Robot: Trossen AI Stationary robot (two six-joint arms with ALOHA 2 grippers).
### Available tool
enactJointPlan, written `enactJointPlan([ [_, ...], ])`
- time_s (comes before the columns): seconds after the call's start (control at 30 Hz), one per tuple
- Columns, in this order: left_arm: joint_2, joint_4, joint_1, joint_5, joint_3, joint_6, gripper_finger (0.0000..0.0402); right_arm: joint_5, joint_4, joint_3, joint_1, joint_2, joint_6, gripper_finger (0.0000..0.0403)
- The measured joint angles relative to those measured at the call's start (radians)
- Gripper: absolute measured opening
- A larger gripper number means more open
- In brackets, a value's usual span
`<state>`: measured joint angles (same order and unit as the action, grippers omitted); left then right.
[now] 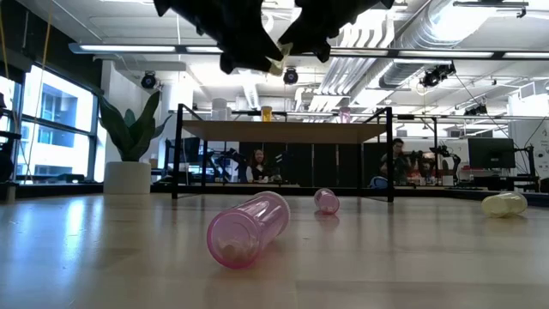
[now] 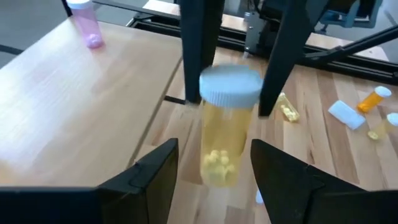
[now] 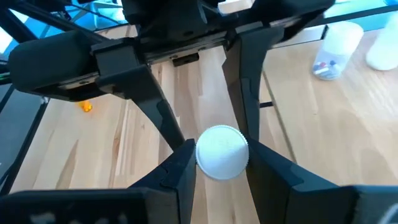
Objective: Pick and place medicine bottles onto shelf by color
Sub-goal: Put the bottom left yellow pill bottle on the shelf
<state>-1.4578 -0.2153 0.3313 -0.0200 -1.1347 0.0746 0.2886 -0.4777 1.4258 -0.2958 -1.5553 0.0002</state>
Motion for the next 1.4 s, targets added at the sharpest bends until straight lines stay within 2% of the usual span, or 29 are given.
enactJointPlan([
  [0.47, 0.0, 0.002, 0.057, -0.002, 0.0, 0.0, 0.0193, -0.013, 0.029, 0.0, -0.161, 0.025, -0.033, 0.0111],
  [0.63, 0.023, -0.002, 0.088, -0.002, 0.0, 0.0, 0.0193, -0.056, 0.024, 0.043, -0.224, 0.025, -0.09, 0.0111],
  [0.9, 0.101, -0.06, 0.156, 0.009, 0.0, 0.0, 0.0193, -0.059, -0.05, 0.129, -0.318, -0.023, -0.183, 0.0111],
  [1.13, 0.184, -0.118, 0.201, 0.01, 0.0, 0.0, 0.0193, -0.06, -0.168, 0.145, -0.341, -0.092, -0.226, 0.0111],
  [1.4, 0.241, -0.126, 0.221, 0.029, 0.0, 0.0, 0.0193, -0.079, -0.171, 0.144, -0.345, -0.154, -0.245, 0.0111],
])
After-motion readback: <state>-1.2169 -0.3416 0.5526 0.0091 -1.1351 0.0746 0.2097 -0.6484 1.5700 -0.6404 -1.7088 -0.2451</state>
